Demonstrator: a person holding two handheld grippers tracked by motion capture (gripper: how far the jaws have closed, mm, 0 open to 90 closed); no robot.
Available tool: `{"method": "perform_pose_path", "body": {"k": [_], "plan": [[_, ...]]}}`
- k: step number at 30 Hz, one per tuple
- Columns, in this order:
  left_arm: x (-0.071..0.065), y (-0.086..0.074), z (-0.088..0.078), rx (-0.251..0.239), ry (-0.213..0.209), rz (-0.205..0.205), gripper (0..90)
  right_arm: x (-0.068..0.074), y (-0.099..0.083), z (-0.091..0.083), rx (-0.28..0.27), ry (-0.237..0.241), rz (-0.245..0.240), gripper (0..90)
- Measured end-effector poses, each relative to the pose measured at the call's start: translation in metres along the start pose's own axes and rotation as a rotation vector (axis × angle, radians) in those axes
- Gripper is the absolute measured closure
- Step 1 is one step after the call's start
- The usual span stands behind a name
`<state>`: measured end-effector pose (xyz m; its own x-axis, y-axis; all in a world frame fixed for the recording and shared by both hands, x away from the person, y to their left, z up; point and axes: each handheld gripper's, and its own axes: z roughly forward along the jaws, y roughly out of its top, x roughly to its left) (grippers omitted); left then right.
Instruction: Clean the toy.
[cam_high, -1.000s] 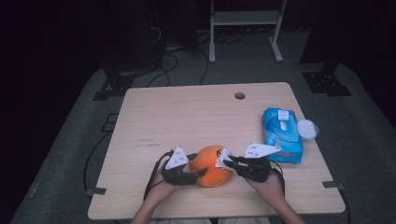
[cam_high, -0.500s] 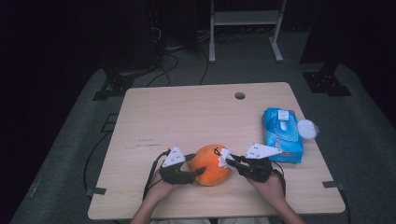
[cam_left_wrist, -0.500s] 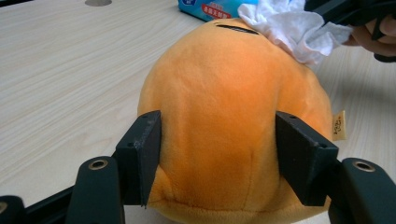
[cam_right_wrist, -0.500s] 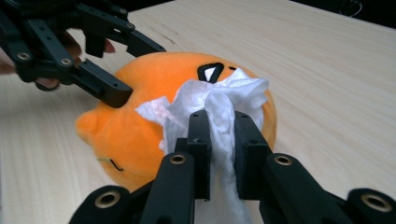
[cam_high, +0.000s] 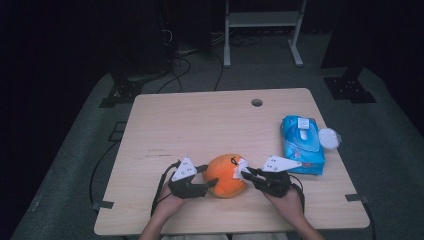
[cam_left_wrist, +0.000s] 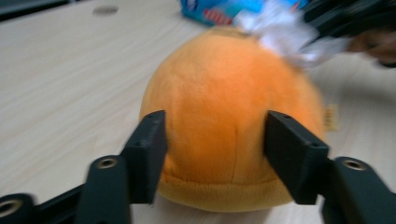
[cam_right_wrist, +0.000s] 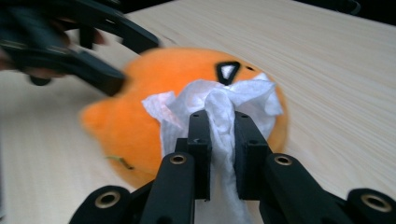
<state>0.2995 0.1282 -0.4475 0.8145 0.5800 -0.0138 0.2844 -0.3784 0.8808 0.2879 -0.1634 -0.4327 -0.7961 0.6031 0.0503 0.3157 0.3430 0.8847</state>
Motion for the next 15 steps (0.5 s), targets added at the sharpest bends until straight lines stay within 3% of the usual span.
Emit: {"method": "perform_pose_path", "body": {"k": [2, 3, 5, 11, 13, 14, 15], "plan": [[0.005, -0.003, 0.001, -0.011, 0.001, -0.026, 44.2, 0.018, 0.006, 0.005, -0.006, 0.063, -0.054, 78.3], [0.007, -0.003, 0.002, -0.014, 0.000, -0.038, 44.2, 0.018, 0.006, 0.005, -0.006, 0.063, -0.054, 78.3], [0.008, -0.005, 0.002, -0.016, 0.003, -0.045, 43.8, 0.029, 0.007, 0.010, 0.007, 0.049, -0.117, 78.3], [0.006, -0.002, 0.004, -0.031, 0.002, -0.050, 43.1, 0.019, 0.007, 0.005, 0.011, -0.021, -0.094, 78.4], [0.007, -0.002, 0.005, -0.025, -0.005, -0.048, 42.8, 0.023, 0.007, 0.005, 0.017, -0.022, -0.109, 78.4], [0.007, -0.003, 0.006, -0.030, -0.008, -0.053, 42.4, 0.034, 0.009, 0.008, 0.023, 0.010, -0.147, 78.4], [0.008, -0.003, 0.006, -0.032, -0.011, -0.057, 42.4, 0.034, 0.009, 0.008, 0.023, 0.010, -0.147, 78.4]]}}
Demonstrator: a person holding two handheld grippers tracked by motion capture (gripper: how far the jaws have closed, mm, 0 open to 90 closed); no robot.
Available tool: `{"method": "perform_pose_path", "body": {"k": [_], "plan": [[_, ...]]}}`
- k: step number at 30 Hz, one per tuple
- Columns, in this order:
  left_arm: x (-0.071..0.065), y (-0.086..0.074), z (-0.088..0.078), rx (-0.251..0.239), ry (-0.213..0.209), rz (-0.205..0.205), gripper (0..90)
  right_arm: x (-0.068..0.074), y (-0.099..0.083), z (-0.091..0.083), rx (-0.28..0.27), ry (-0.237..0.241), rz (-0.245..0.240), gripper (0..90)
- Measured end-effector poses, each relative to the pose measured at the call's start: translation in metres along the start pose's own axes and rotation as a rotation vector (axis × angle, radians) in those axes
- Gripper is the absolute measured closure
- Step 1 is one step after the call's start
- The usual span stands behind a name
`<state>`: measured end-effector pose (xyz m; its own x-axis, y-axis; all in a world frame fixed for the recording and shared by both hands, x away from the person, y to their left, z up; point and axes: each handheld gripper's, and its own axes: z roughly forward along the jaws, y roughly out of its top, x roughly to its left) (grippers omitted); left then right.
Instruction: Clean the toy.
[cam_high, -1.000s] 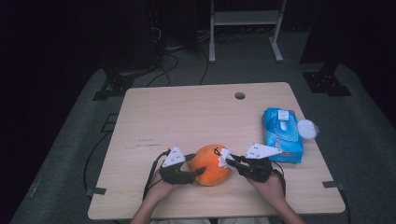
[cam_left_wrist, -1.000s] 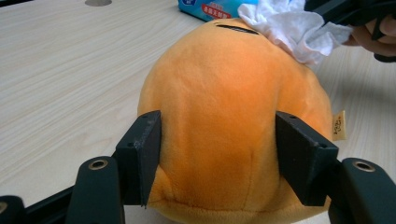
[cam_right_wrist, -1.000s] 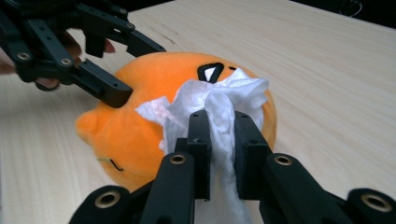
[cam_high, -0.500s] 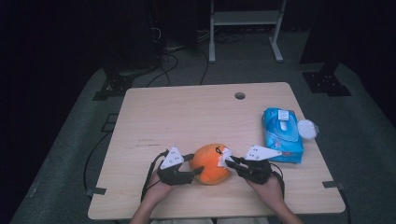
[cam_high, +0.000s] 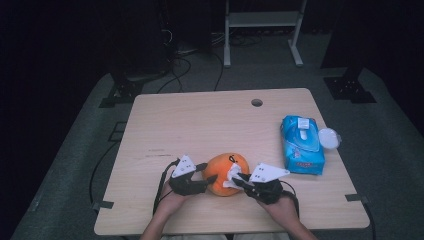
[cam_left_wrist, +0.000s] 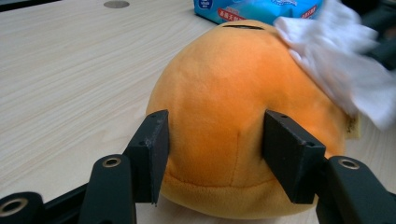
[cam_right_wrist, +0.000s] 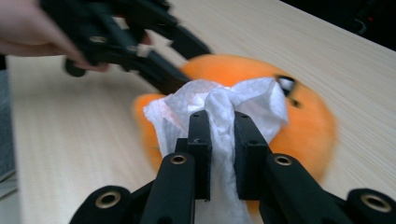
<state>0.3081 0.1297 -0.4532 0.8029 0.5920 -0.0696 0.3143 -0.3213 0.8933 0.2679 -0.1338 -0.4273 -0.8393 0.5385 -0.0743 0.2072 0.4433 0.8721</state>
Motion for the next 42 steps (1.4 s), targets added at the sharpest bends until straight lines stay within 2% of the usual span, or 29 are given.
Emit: {"method": "perform_pose_path", "body": {"k": [1, 2, 3, 4, 6, 10, 12, 13, 14, 15, 16, 17, 19, 20, 21, 22, 23, 24, 27, 29, 31, 34, 36, 37, 39, 40, 41, 42], "plan": [[0.001, 0.000, 0.000, 0.004, -0.001, 0.003, 42.3, 0.004, 0.001, 0.003, 0.003, 0.019, -0.008, 78.4], [0.001, 0.000, 0.000, 0.008, -0.001, 0.007, 42.0, 0.018, 0.001, 0.012, 0.027, 0.042, -0.065, 78.4], [0.001, -0.001, 0.000, 0.013, 0.002, 0.013, 42.0, 0.018, 0.001, 0.012, 0.027, 0.042, -0.065, 78.4], [0.001, -0.001, -0.001, 0.011, 0.001, 0.017, 41.8, 0.021, 0.003, 0.014, 0.039, 0.024, -0.115, 78.5], [0.002, -0.002, -0.001, 0.001, -0.004, 0.006, 41.7, 0.018, 0.005, 0.011, 0.034, 0.015, -0.105, 78.5], [0.002, -0.002, -0.001, -0.007, -0.014, 0.006, 41.2, -0.008, 0.002, -0.002, 0.004, -0.051, -0.022, 78.5], [0.000, -0.001, -0.001, -0.006, -0.015, 0.013, 40.4, -0.017, -0.004, -0.005, 0.002, -0.062, 0.017, 78.5], [0.000, 0.000, -0.001, -0.005, -0.017, 0.010, 34.1, -0.018, -0.005, -0.006, -0.001, -0.060, 0.035, 78.5], [-0.003, 0.004, -0.001, -0.010, -0.024, -0.013, 28.2, -0.014, -0.004, -0.006, 0.005, -0.056, 0.023, 78.5], [-0.003, 0.004, -0.001, -0.010, -0.024, -0.013, 25.1, -0.014, -0.004, -0.006, 0.005, -0.056, 0.023, 78.5], [-0.004, 0.007, 0.000, -0.027, -0.058, -0.026, 24.4, -0.007, -0.004, -0.002, 0.003, -0.026, 0.019, 78.5], [-0.004, 0.007, 0.000, -0.027, -0.058, -0.026, 24.6, -0.004, -0.005, 0.000, 0.005, -0.007, 0.013, 78.5], [-0.007, 0.007, 0.003, -0.011, -0.036, 0.000, 26.0, -0.002, -0.004, 0.001, 0.007, -0.005, 0.004, 78.5], [-0.007, 0.006, 0.004, -0.012, -0.032, -0.003, 30.5, -0.007, -0.003, -0.001, 0.006, -0.009, 0.009, 78.5], [-0.006, 0.005, 0.004, -0.013, -0.033, -0.017, 30.5, -0.007, -0.003, -0.001, 0.006, -0.009, 0.009, 78.5], [-0.004, 0.005, 0.004, -0.011, -0.031, -0.010, 31.7, -0.012, -0.003, -0.003, -0.001, -0.009, 0.032, 78.5], [-0.003, 0.004, 0.004, -0.010, -0.031, 0.003, 33.0, -0.023, -0.006, -0.009, -0.016, -0.030, 0.070, 78.5], [-0.003, 0.003, 0.004, -0.014, -0.033, 0.000, 33.0, -0.023, -0.006, -0.009, -0.016, -0.030, 0.070, 78.5], [-0.002, 0.001, 0.003, -0.016, -0.040, -0.010, 33.1, -0.040, -0.015, -0.014, -0.011, -0.082, 0.127, 78.5], [-0.002, 0.001, 0.002, -0.014, -0.040, -0.004, 33.0, -0.046, -0.021, -0.013, -0.012, -0.079, 0.165, 78.5], [-0.003, 0.000, 0.003, -0.009, -0.030, 0.005, 32.8, -0.044, -0.021, -0.013, -0.011, -0.068, 0.169, 78.4], [-0.001, -0.001, 0.004, -0.022, -0.034, -0.017, 32.0, -0.034, -0.015, -0.013, -0.030, -0.013, 0.170, 78.4], [-0.002, -0.001, 0.004, -0.022, -0.034, -0.011, 32.3, -0.031, -0.011, -0.011, -0.022, -0.017, 0.139, 78.4], [-0.002, -0.001, 0.004, -0.019, -0.034, -0.005, 32.7, -0.033, -0.011, -0.012, -0.021, -0.024, 0.138, 78.4], [-0.004, 0.000, 0.005, -0.018, -0.035, 0.002, 33.2, -0.042, -0.014, -0.013, -0.026, -0.044, 0.170, 78.4], [-0.005, 0.000, 0.005, -0.020, -0.035, 0.006, 33.4, -0.053, -0.020, -0.013, -0.020, -0.070, 0.220, 78.4], [-0.007, 0.001, 0.006, -0.019, -0.035, 0.010, 33.4, -0.053, -0.020, -0.013, -0.020, -0.070, 0.220, 78.4], [-0.008, 0.002, 0.007, -0.016, -0.035, 0.014, 33.5, -0.058, -0.024, -0.013, -0.020, -0.068, 0.253, 78.4]]}}
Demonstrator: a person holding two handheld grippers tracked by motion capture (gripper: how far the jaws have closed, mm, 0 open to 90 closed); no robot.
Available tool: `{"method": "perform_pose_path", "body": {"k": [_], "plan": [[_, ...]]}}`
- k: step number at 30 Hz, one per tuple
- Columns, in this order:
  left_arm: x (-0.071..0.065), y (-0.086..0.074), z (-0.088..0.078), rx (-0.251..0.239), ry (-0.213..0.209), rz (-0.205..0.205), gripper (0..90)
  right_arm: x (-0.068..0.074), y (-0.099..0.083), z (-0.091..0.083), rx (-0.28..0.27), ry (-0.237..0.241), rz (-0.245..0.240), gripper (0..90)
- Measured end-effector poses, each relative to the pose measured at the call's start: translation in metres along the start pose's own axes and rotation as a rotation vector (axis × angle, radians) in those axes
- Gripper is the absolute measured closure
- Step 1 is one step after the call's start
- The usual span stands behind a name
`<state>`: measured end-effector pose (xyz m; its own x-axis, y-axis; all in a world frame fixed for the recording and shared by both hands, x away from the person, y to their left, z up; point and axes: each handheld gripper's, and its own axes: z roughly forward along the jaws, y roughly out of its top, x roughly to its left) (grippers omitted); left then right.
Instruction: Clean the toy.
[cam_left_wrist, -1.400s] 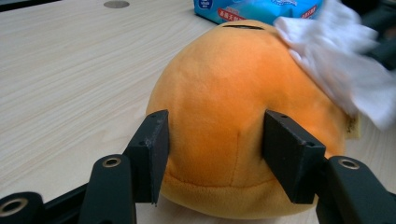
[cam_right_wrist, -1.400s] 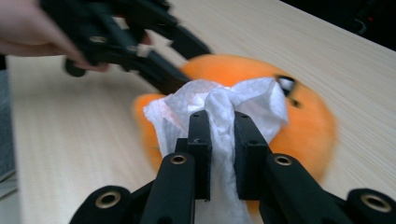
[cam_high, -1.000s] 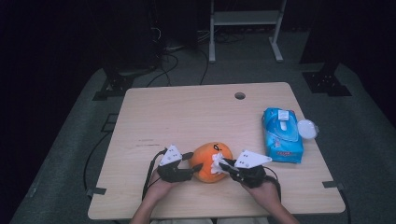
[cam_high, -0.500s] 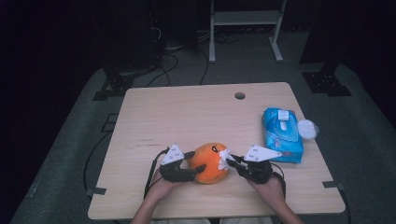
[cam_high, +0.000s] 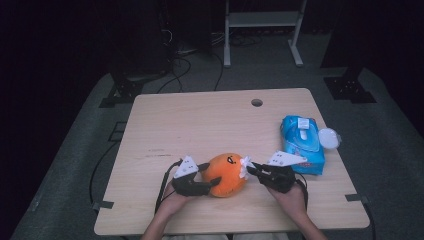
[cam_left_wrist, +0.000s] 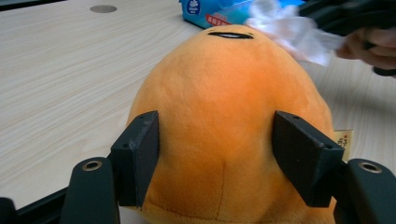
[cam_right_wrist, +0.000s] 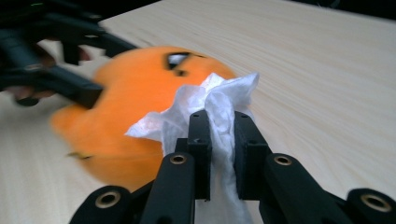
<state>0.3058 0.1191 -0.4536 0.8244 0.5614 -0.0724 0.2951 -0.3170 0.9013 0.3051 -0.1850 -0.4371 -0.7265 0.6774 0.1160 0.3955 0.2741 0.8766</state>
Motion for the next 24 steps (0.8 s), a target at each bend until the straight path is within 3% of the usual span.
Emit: {"method": "perform_pose_path", "body": {"k": [2, 4, 7, 9, 11, 13, 14, 15, 17, 19, 21, 22, 24], "plan": [[-0.002, 0.002, 0.002, 0.005, 0.002, 0.022, 33.6, 0.001, 0.001, 0.001, -0.014, 0.023, 0.020, 78.4], [-0.002, 0.001, 0.002, 0.002, -0.006, 0.024, 33.6, 0.010, 0.008, 0.000, -0.033, 0.038, -0.031, 78.3], [-0.001, 0.003, 0.000, 0.007, -0.014, 0.018, 32.9, 0.010, 0.012, 0.002, -0.032, 0.030, -0.034, 78.3], [-0.002, 0.010, -0.004, 0.009, -0.011, 0.010, 26.6, 0.006, 0.007, 0.006, -0.007, 0.010, -0.036, 78.3], [-0.004, 0.014, -0.007, 0.027, 0.011, 0.003, 19.3, 0.000, 0.000, 0.006, 0.004, 0.000, 0.003, 78.4], [-0.005, 0.012, -0.003, 0.065, 0.016, 0.001, 18.9, 0.000, -0.002, 0.003, -0.002, 0.021, 0.034, 78.5], [-0.006, 0.010, 0.000, 0.077, 0.020, 0.010, 22.4, 0.010, 0.003, 0.001, -0.015, 0.057, 0.014, 78.5], [-0.006, 0.008, 0.001, 0.085, 0.021, 0.017, 22.4, 0.010, 0.003, 0.001, -0.015, 0.057, 0.014, 78.5], [-0.004, 0.006, 0.001, 0.073, 0.010, 0.013, 25.5, 0.023, 0.009, 0.003, -0.025, 0.101, -0.032, 78.5], [-0.006, 0.007, 0.001, 0.078, 0.015, 0.047, 29.4, 0.030, 0.013, 0.006, -0.029, 0.110, -0.070, 78.5], [-0.008, 0.006, 0.001, 0.066, 0.021, 0.058, 30.8, 0.028, 0.015, 0.007, -0.030, 0.086, -0.072, 78.5], [-0.009, 0.006, 0.001, 0.064, 0.017, 0.067, 30.9, 0.017, 0.013, 0.007, -0.033, 0.040, -0.047, 78.5], [-0.008, 0.007, 0.001, 0.057, 0.011, 0.067, 30.8, 0.013, 0.011, 0.006, -0.034, 0.026, -0.036, 78.5]]}}
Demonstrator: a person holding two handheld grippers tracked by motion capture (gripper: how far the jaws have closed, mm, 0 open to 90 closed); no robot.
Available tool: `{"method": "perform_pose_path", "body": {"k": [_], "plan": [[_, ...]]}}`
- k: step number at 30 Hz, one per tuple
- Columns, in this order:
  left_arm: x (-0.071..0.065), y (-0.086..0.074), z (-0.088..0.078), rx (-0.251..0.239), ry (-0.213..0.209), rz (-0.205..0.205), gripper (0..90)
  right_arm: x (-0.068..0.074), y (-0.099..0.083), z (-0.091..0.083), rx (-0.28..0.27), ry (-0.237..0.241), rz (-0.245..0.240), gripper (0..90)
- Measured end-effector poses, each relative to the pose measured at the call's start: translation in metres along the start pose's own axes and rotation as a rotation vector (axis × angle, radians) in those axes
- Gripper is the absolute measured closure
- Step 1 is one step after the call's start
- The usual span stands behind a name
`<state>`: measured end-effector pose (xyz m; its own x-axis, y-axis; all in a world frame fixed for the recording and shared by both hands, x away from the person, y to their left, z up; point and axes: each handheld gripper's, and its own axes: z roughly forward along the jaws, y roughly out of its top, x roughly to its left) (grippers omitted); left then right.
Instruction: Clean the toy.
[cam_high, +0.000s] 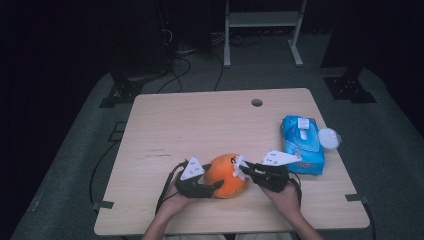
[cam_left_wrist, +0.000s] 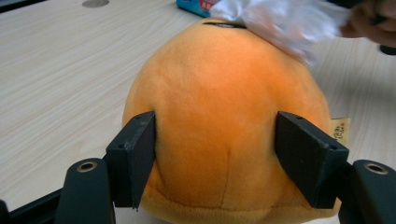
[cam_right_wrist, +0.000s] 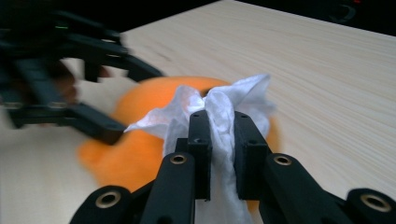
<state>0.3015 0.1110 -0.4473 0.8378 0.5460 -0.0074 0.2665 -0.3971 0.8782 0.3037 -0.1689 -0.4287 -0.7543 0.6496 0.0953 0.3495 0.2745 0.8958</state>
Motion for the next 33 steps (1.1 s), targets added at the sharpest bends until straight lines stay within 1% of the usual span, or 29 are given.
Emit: {"method": "perform_pose_path", "body": {"k": [1, 2, 3, 4, 5, 6, 7, 8, 10, 11, 12, 13, 15, 16, 17, 18, 19, 20, 22, 23, 24, 25, 26, 27, 29, 30, 31, 32, 33], "plan": [[0.000, 0.000, 0.000, -0.005, -0.004, 0.001, 30.3, -0.004, -0.002, -0.001, 0.003, -0.015, 0.016, 78.5], [-0.001, 0.001, 0.001, -0.005, -0.003, 0.004, 29.8, -0.006, -0.005, -0.003, 0.001, -0.011, 0.032, 78.6], [-0.001, 0.001, 0.002, -0.002, -0.001, 0.010, 29.6, -0.003, -0.005, -0.003, -0.002, -0.001, 0.040, 78.6], [-0.002, 0.002, 0.002, 0.002, 0.001, 0.020, 29.5, 0.001, -0.004, -0.003, -0.001, 0.010, 0.028, 78.5], [-0.003, 0.003, 0.003, 0.007, 0.002, 0.030, 29.4, 0.008, -0.003, -0.002, 0.001, 0.028, 0.001, 78.5], [-0.004, 0.003, 0.003, 0.004, 0.004, 0.042, 29.4, 0.016, 0.000, 0.000, -0.002, 0.058, -0.019, 78.5], [-0.006, 0.004, 0.003, 0.000, 0.005, 0.052, 29.4, 0.027, 0.006, 0.003, -0.004, 0.088, -0.069, 78.5], [-0.008, 0.005, 0.003, 0.002, 0.012, 0.065, 29.2, 0.032, 0.009, 0.004, 0.000, 0.067, -0.093, 78.5], [-0.007, 0.006, 0.001, -0.003, 0.017, 0.061, 27.9, 0.031, 0.010, 0.005, 0.000, 0.055, -0.098, 78.6], [-0.006, 0.008, -0.001, -0.009, 0.022, 0.048, 24.6, 0.027, 0.010, 0.006, 0.001, 0.042, -0.081, 78.6], [-0.006, 0.010, -0.002, -0.015, 0.031, 0.032, 17.2, 0.016, 0.005, 0.004, 0.000, 0.013, -0.052, 78.6], [-0.006, 0.011, -0.004, -0.021, 0.039, 0.026, 17.2, 0.016, 0.005, 0.004, 0.000, 0.013, -0.052, 78.6], [-0.007, 0.012, -0.004, -0.030, 0.050, 0.011, 12.3, 0.008, 0.001, 0.002, -0.003, 0.000, -0.014, 78.6], [-0.008, 0.013, -0.003, -0.023, 0.054, 0.008, 12.0, 0.006, 0.000, 0.001, -0.002, -0.002, -0.002, 78.6], [-0.009, 0.012, -0.001, -0.011, 0.053, 0.002, 12.0, 0.006, 0.000, 0.000, -0.001, -0.007, -0.006, 78.6], [-0.010, 0.012, 0.001, 0.003, 0.052, 0.002, 13.4, 0.008, 0.001, 0.000, 0.004, -0.010, -0.014, 78.6], [-0.011, 0.011, 0.003, 0.015, 0.048, 0.015, 16.5, 0.011, 0.002, 0.000, 0.006, -0.007, -0.019, 78.7], [-0.012, 0.010, 0.005, 0.023, 0.042, 0.040, 20.3, 0.016, 0.003, 0.001, 0.007, 0.003, -0.030, 78.7], [-0.014, 0.009, 0.007, 0.019, 0.033, 0.077, 23.9, 0.030, 0.007, 0.004, 0.011, 0.043, -0.080, 78.7], [-0.015, 0.010, 0.007, 0.019, 0.033, 0.095, 24.7, 0.042, 0.012, 0.008, 0.012, 0.064, -0.140, 78.7], [-0.017, 0.011, 0.007, 0.020, 0.038, 0.109, 24.7, 0.042, 0.012, 0.008, 0.012, 0.064, -0.140, 78.7], [-0.018, 0.011, 0.006, 0.021, 0.040, 0.113, 24.6, 0.045, 0.014, 0.010, 0.020, 0.049, -0.161, 78.7], [-0.017, 0.011, 0.005, 0.018, 0.040, 0.113, 22.3, 0.041, 0.016, 0.010, 0.019, 0.026, -0.156, 78.7], [-0.016, 0.011, 0.004, 0.016, 0.040, 0.108, 22.3, 0.041, 0.016, 0.010, 0.019, 0.026, -0.156, 78.7], [-0.012, 0.012, 0.000, -0.001, 0.055, 0.069, 16.0, 0.029, 0.015, 0.007, 0.012, -0.007, -0.119, 78.7], [-0.011, 0.012, -0.001, -0.009, 0.070, 0.047, 12.5, 0.025, 0.013, 0.006, 0.014, -0.017, -0.104, 78.7], [-0.010, 0.011, -0.001, -0.018, 0.080, 0.024, 9.5, 0.019, 0.011, 0.005, 0.011, -0.021, -0.086, 78.7], [-0.009, 0.011, 0.000, -0.019, 0.073, -0.016, 9.2, 0.016, 0.009, 0.004, 0.011, -0.020, -0.068, 78.7], [-0.008, 0.010, 0.001, -0.008, 0.070, -0.043, 8.7, 0.014, 0.007, 0.003, 0.011, -0.020, -0.062, 78.7]]}}
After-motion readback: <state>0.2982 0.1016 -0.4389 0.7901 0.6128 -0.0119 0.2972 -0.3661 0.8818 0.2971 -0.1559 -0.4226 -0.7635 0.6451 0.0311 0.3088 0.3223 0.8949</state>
